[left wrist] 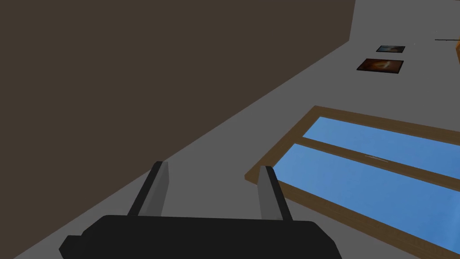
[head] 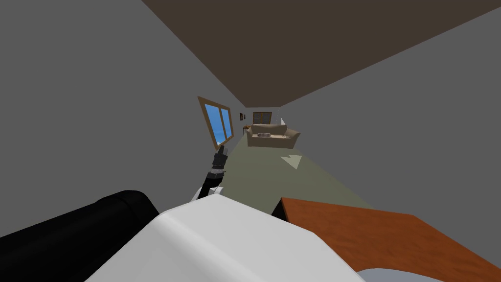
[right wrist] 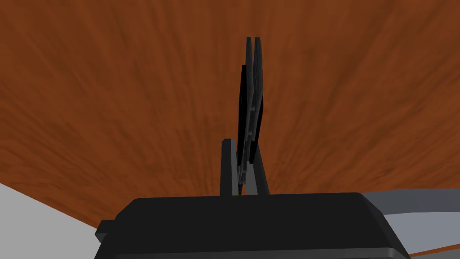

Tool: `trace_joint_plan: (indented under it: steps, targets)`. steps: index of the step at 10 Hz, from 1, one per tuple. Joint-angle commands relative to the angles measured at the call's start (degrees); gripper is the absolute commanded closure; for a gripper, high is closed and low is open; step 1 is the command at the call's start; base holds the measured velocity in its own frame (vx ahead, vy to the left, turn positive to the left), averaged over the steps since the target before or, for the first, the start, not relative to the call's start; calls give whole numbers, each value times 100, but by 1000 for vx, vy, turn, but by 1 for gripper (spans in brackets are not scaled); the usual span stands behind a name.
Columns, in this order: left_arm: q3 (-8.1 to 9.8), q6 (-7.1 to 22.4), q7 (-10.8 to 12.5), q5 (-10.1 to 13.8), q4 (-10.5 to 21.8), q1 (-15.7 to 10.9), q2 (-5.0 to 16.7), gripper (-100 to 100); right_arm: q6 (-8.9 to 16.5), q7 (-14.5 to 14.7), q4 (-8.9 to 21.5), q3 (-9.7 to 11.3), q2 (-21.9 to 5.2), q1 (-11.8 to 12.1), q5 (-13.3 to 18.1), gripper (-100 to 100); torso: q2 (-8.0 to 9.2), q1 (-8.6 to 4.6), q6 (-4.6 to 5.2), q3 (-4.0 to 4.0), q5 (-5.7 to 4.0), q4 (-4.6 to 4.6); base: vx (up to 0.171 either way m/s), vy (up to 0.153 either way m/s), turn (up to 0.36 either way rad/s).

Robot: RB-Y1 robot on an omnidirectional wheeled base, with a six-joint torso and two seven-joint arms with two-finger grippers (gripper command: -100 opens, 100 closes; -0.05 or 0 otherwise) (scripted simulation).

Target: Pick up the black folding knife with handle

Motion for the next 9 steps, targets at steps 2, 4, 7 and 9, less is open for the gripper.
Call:
trace_joint_plan:
  steps: [2, 4, 7, 9]
  targets:
    - [0, 0, 0, 0, 0, 0, 0, 0, -3, -2, -5, 0, 2, -6, -1, 100, 1, -2, 3, -1, 0, -3, 0, 0, 0]
    - [0, 0, 0, 0, 0, 0, 0, 0, -3, -3, -4, -1, 2, -5, -2, 0, 2, -3, 2, 0, 0, -2, 0, 0, 0]
    - [0, 0, 0, 0, 0, 1, 0, 0, -249, -313, -221, -78, -221, 398, 240, 100, -14, 21, 6, -10, 5, -8, 55, 52, -52]
    - [0, 0, 0, 0, 0, 0, 0, 0, -222, -245, -124, -73, -186, 296, 201, 0, -15, 14, 2, -10, 4, -6, 18, 17, -4]
